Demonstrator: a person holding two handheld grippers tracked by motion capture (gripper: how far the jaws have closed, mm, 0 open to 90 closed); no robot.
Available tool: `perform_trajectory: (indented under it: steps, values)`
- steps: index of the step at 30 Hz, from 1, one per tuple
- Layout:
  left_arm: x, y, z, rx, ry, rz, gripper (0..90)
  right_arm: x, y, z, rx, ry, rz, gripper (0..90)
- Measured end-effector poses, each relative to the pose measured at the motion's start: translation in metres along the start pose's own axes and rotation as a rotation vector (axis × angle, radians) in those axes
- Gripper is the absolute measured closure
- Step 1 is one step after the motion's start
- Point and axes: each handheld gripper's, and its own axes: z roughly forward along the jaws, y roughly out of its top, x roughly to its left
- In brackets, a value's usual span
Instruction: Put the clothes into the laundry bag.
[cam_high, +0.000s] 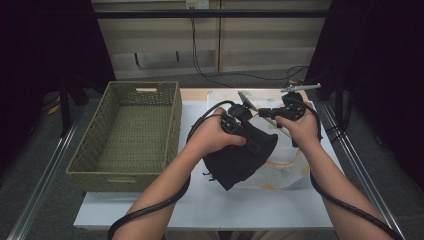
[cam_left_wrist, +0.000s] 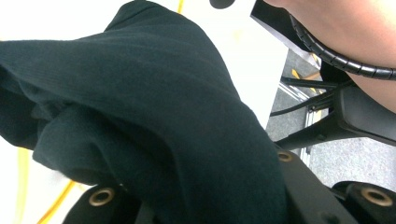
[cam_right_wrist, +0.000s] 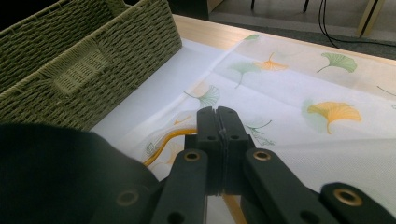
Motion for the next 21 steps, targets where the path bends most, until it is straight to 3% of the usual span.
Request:
perform_trajectory:
  steps: [15, 17, 20, 21]
  values:
    - [0.023, -0.005, 0.027, -0.031, 0.028, -0.042, 77.7, 0.002, 0.001, -0.003, -0.005, 0.014, -0.003, 89.8]
    - [0.024, -0.005, 0.03, -0.043, 0.029, -0.07, 77.6, 0.003, 0.0, -0.003, -0.006, 0.016, 0.001, 89.8]
    - [0.028, -0.005, 0.034, -0.031, 0.044, -0.058, 77.6, 0.003, 0.0, -0.003, -0.007, 0.02, 0.003, 89.8]
    - [0.028, -0.006, 0.038, -0.045, 0.047, -0.075, 77.6, 0.003, 0.0, -0.003, -0.007, 0.022, 0.004, 89.8]
